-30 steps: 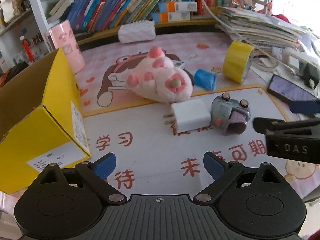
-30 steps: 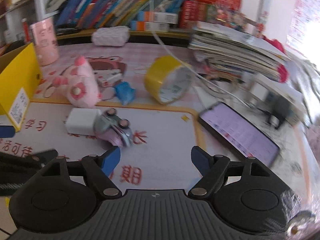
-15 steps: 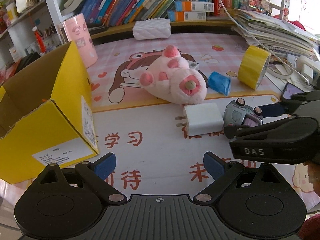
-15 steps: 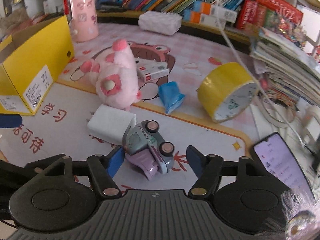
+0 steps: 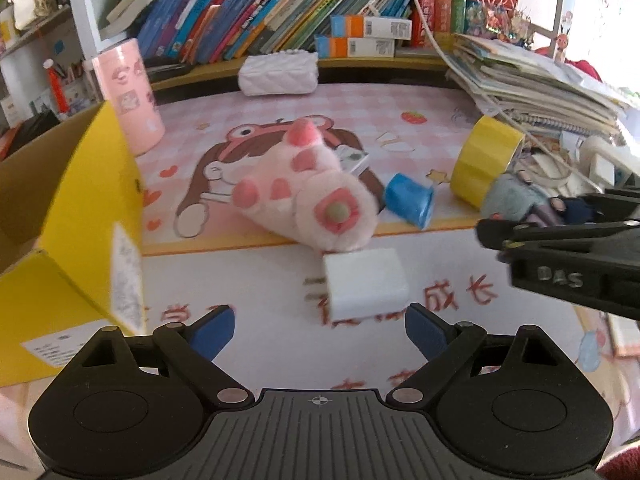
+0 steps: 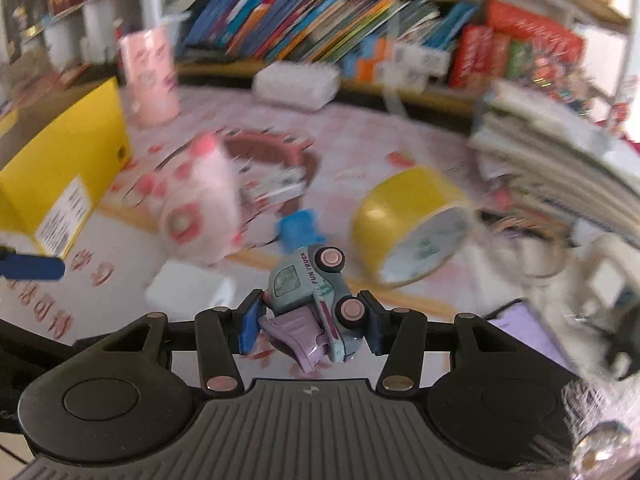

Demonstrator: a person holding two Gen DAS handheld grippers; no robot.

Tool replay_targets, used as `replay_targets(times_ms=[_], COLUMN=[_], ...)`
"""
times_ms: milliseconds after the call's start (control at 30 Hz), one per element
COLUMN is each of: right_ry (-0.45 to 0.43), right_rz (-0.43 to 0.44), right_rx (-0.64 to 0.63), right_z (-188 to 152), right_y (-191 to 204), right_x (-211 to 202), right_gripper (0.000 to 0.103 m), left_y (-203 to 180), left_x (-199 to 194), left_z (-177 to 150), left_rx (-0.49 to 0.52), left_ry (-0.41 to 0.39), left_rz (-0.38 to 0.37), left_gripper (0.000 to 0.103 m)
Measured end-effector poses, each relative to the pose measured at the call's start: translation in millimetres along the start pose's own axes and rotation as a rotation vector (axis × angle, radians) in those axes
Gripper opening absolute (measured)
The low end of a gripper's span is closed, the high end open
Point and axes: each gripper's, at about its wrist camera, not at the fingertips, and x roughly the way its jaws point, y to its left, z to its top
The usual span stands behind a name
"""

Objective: Organize objects
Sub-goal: 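Grasp the grey-purple toy car with the right gripper while the left gripper grasps the white charger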

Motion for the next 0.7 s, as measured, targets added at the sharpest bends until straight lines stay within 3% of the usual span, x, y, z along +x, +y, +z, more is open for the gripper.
replay_targets(times_ms=[300, 467, 700], right_ry=[0.008, -0.011, 0.008], right_rz=[-0.070, -0.091, -0.096], right_rx=[0.059, 0.050, 0.049], right_z=[-12, -14, -17], right_y=[-28, -31, -32], right_x=[-12, -18, -15], right_gripper=[0.047, 0.047, 0.047], left_y=[-19, -22, -19], left_x=[26, 44, 50], left_z=[12, 16, 15], left_rx=[0.004, 0.005, -0.006], left_ry=[-0.003, 0.024, 0.029], left_rz=[-0.016, 0.033, 0.009], left_gripper=[0.087, 0.072, 0.066])
